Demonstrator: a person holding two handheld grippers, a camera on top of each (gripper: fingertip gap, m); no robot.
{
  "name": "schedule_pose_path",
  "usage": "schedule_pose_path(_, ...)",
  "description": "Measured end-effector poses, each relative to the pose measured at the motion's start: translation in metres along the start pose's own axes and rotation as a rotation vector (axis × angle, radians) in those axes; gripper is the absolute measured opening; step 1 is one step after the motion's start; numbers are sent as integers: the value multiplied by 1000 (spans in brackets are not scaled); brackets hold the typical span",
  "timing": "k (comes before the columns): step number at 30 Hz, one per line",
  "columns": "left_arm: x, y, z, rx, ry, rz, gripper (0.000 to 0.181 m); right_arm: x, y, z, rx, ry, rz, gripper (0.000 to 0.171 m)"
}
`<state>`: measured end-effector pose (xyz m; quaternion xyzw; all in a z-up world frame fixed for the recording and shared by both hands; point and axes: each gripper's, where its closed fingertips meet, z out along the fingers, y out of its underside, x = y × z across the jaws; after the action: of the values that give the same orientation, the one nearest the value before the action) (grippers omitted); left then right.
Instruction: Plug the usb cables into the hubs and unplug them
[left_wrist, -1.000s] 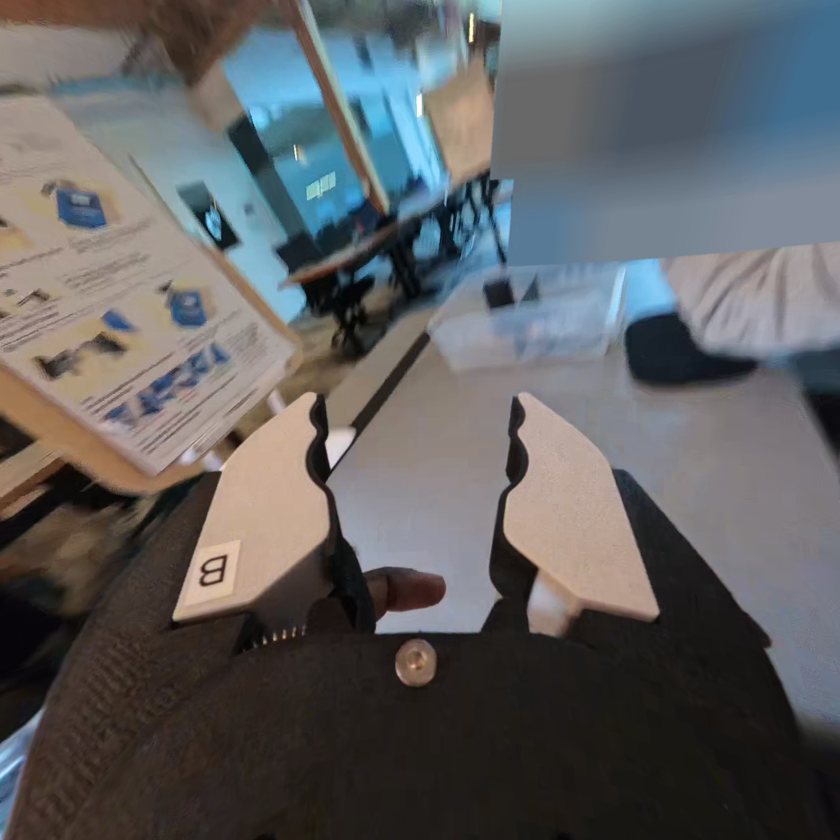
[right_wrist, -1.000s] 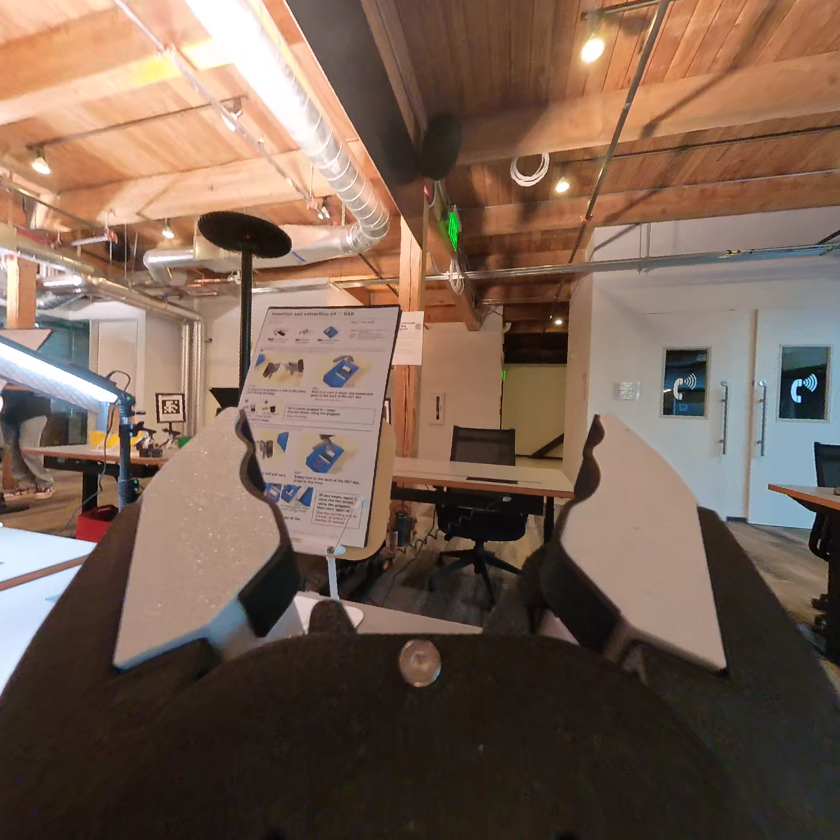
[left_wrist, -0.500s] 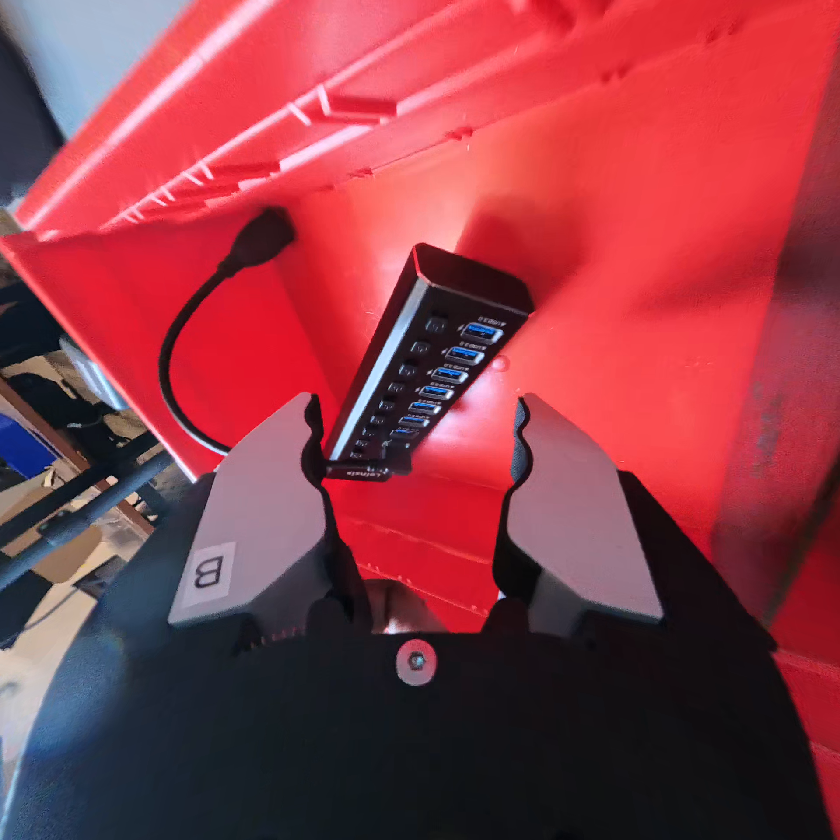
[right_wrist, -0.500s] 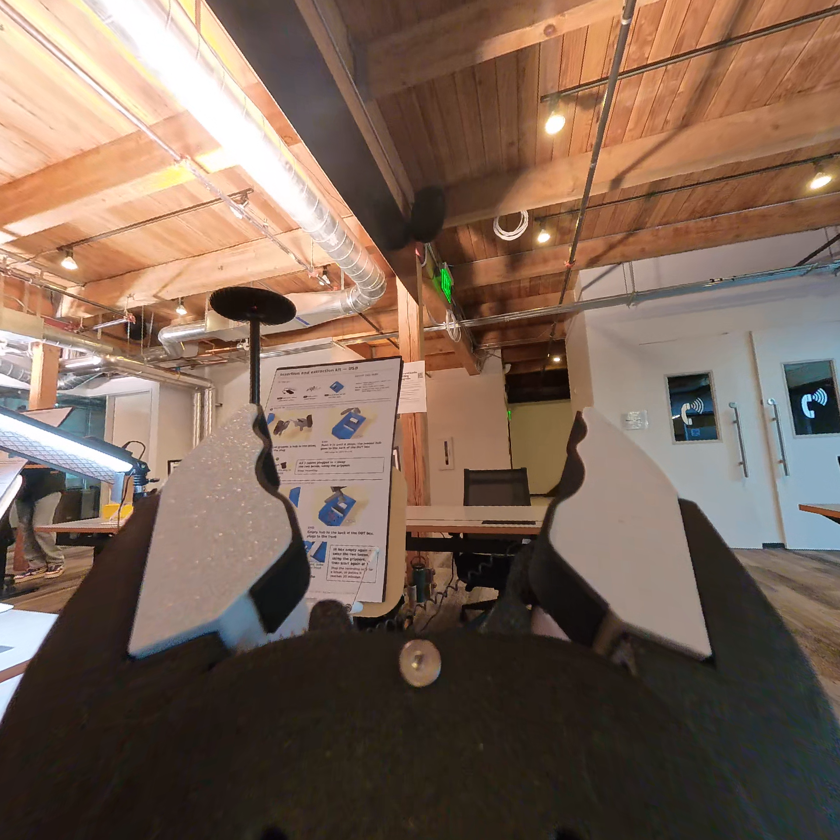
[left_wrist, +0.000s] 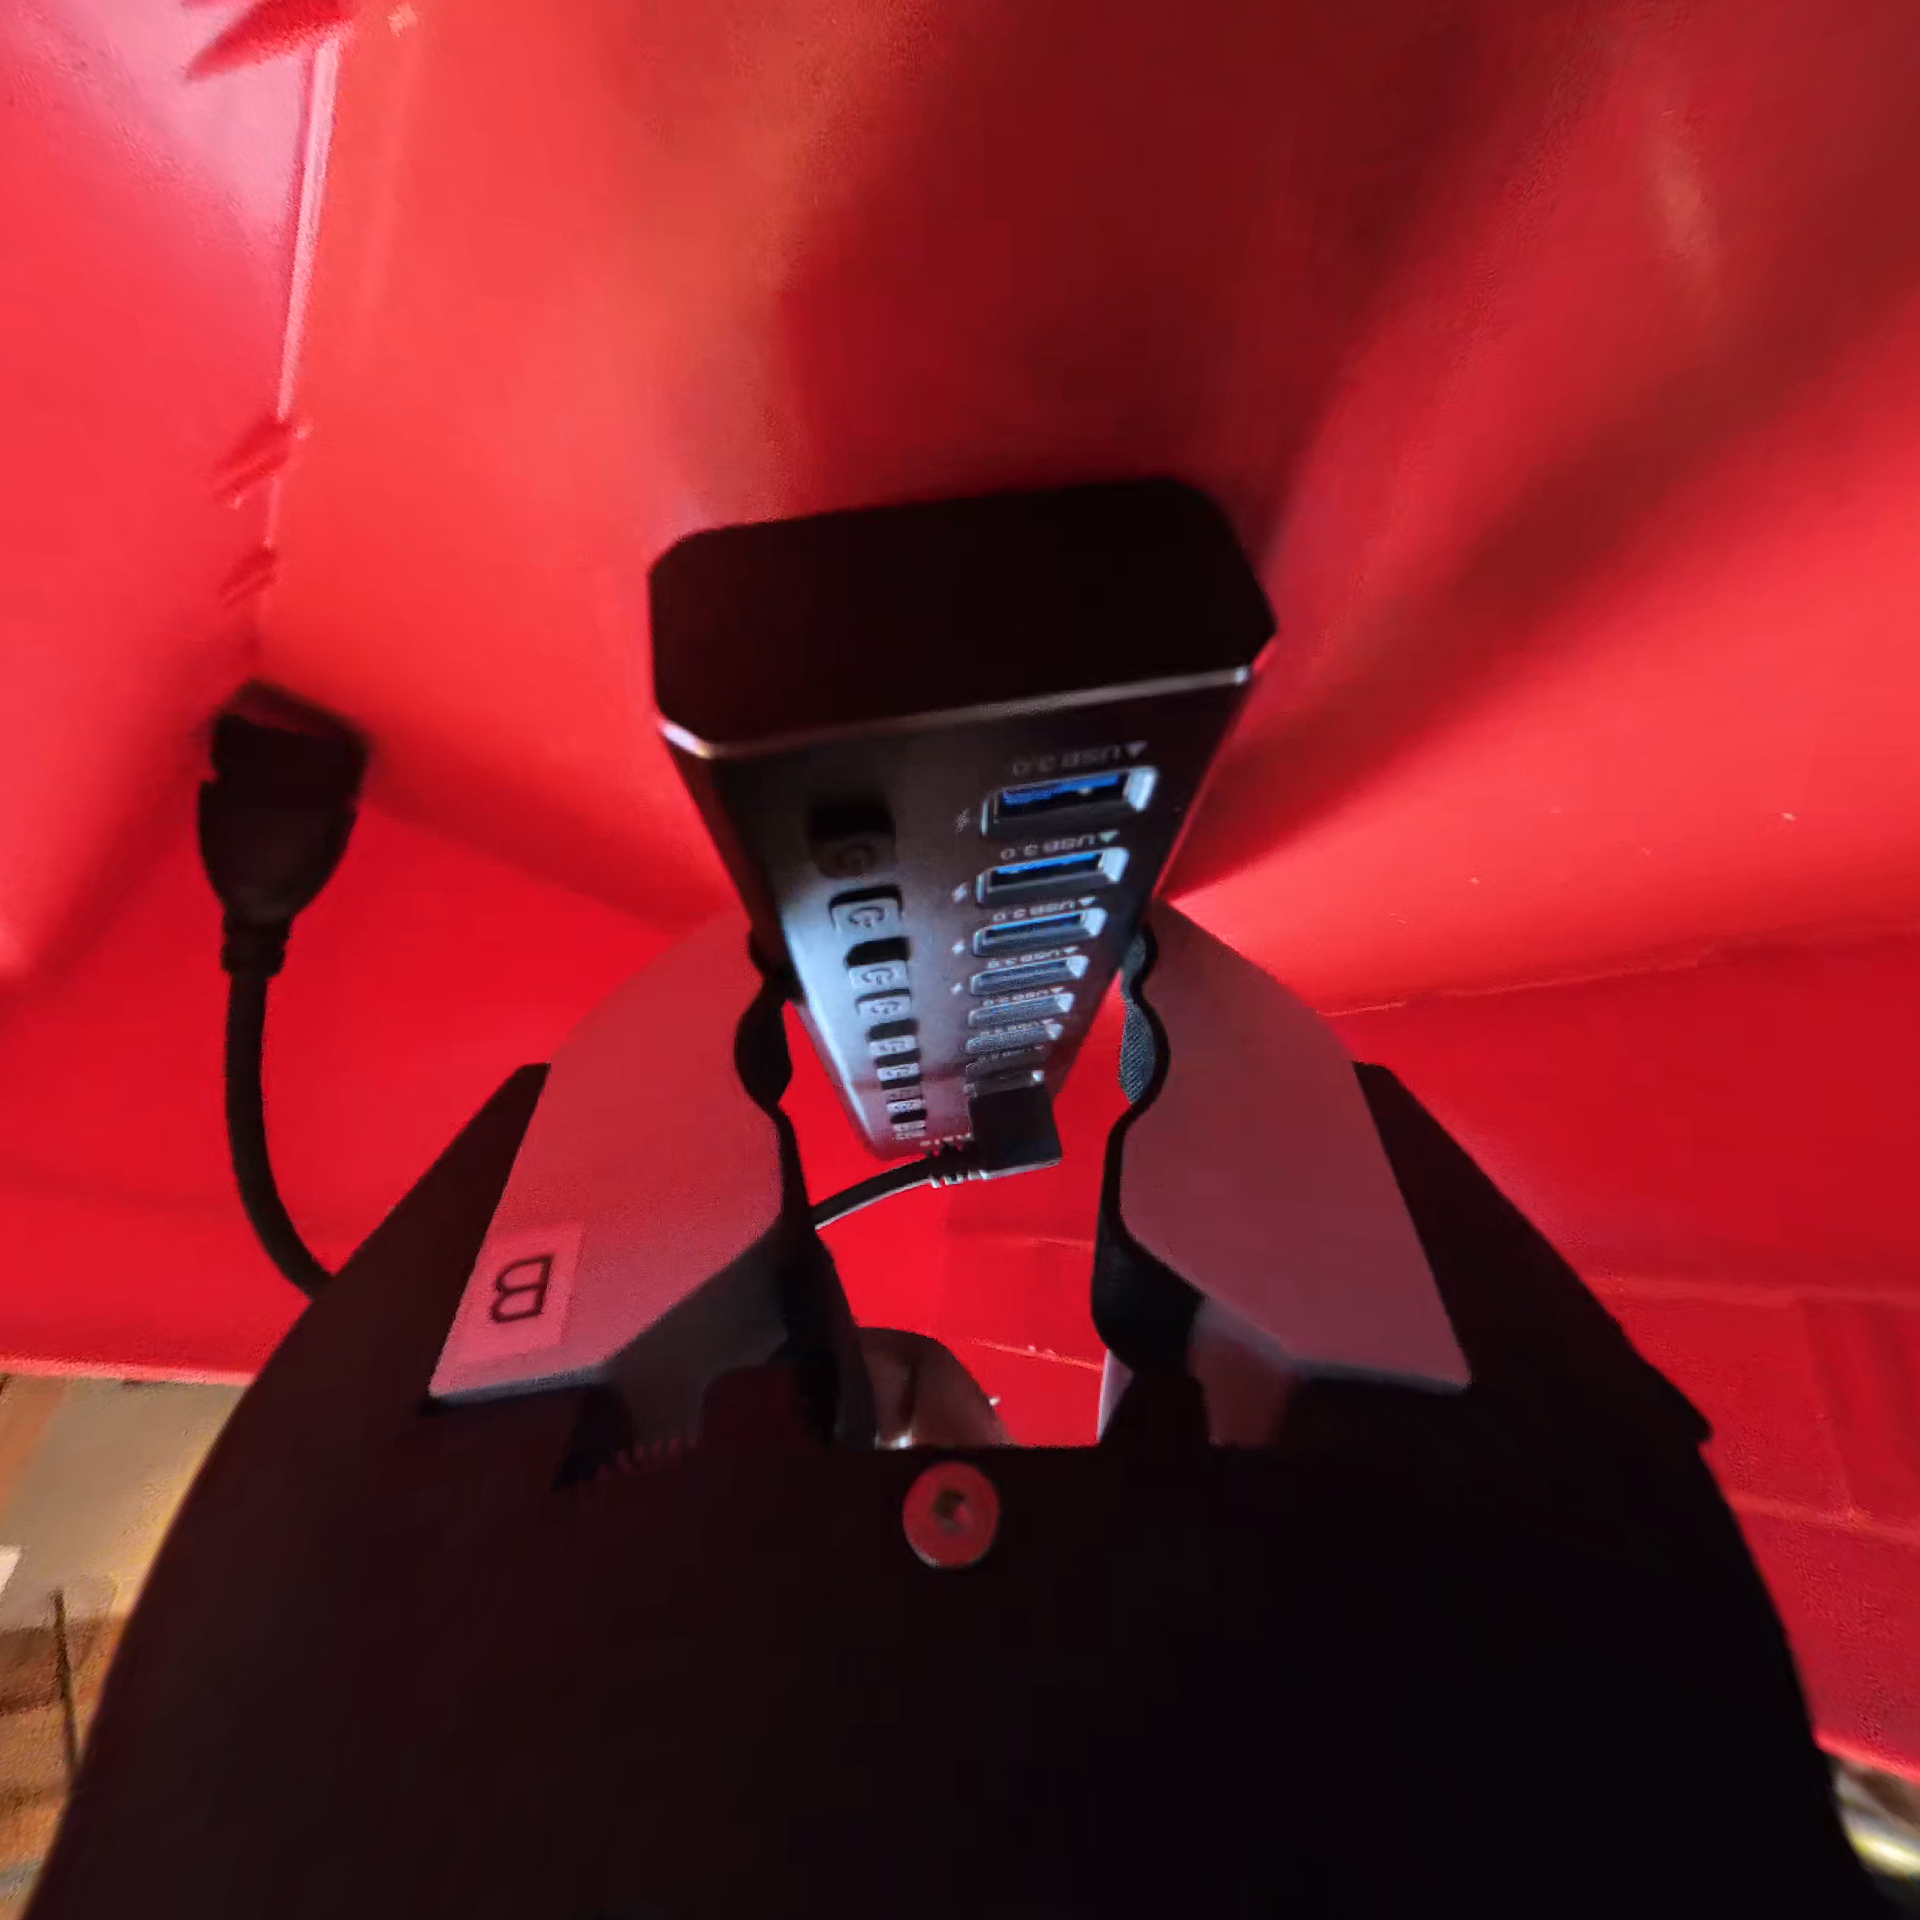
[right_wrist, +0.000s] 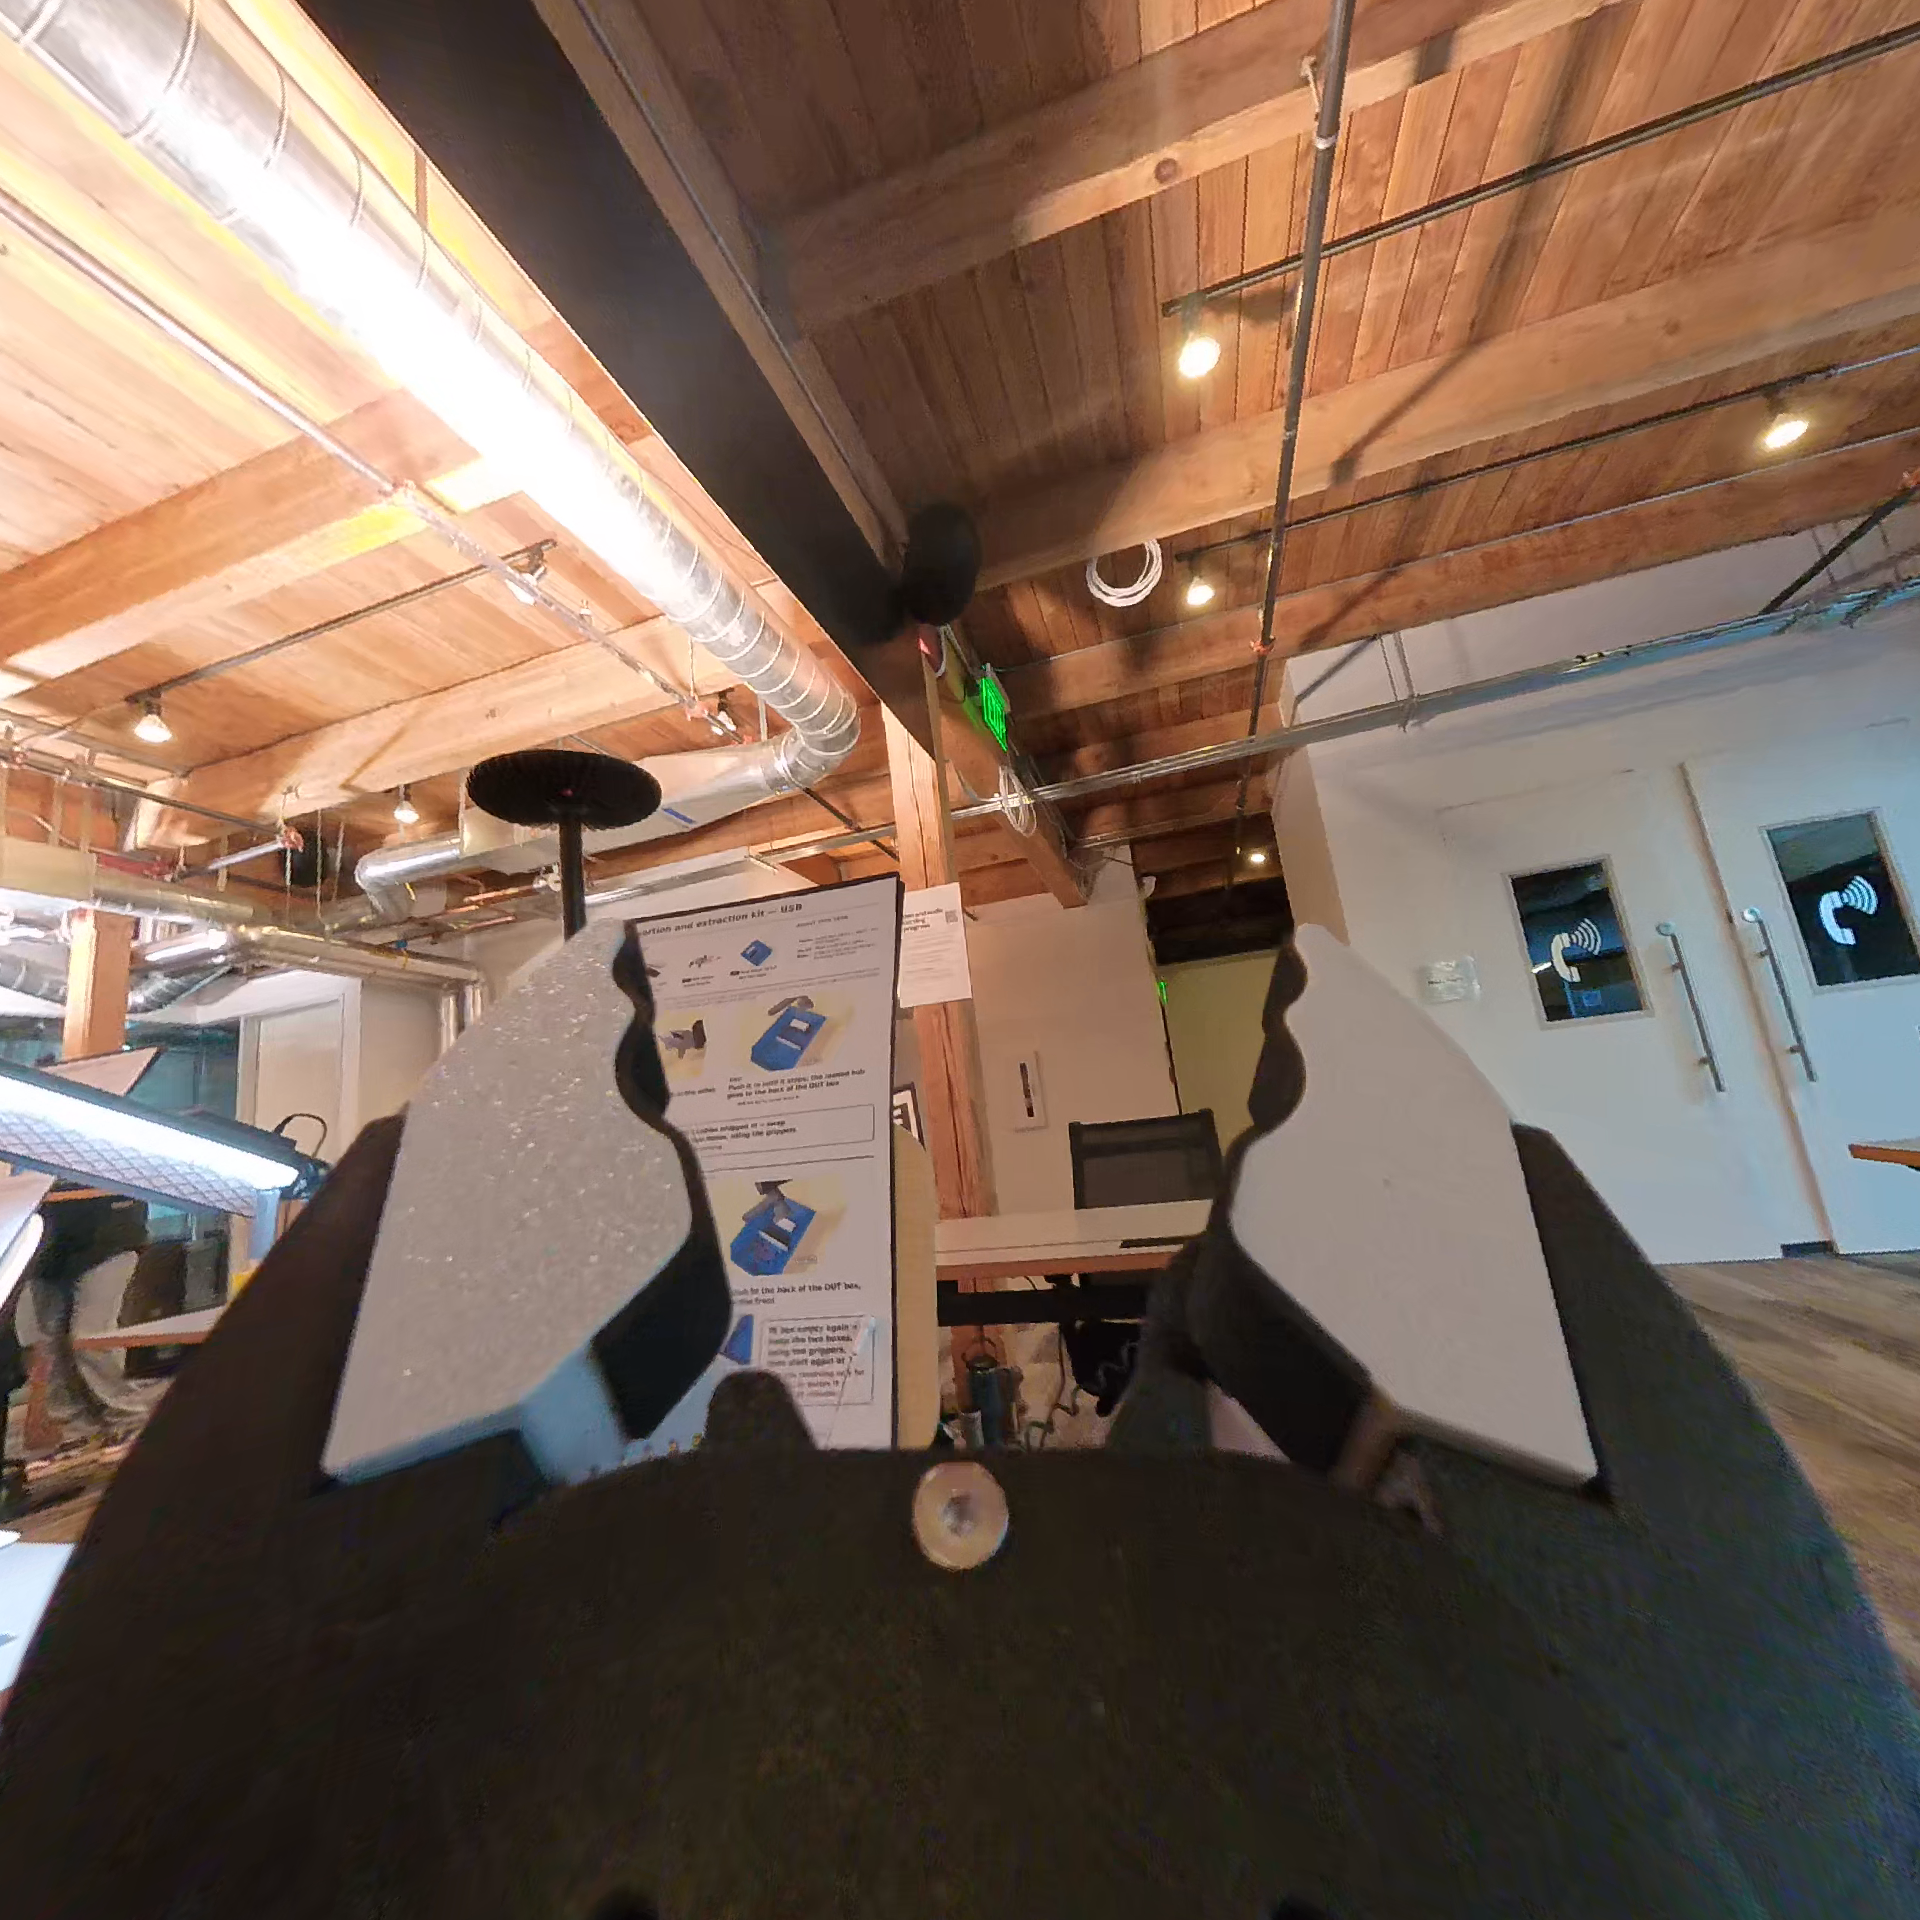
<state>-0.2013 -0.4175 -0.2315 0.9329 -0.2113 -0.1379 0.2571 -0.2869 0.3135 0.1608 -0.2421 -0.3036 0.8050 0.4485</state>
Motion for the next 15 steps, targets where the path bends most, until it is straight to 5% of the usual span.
schedule_pose_path(6,-5,-7,-14,124,-27,-225,62,-4,1,1,1,-2,-17,109)
schedule_pose_path(15,-56,22,-130,654,-526,-1011,61,-1,-5,-1,40,5,48,101)
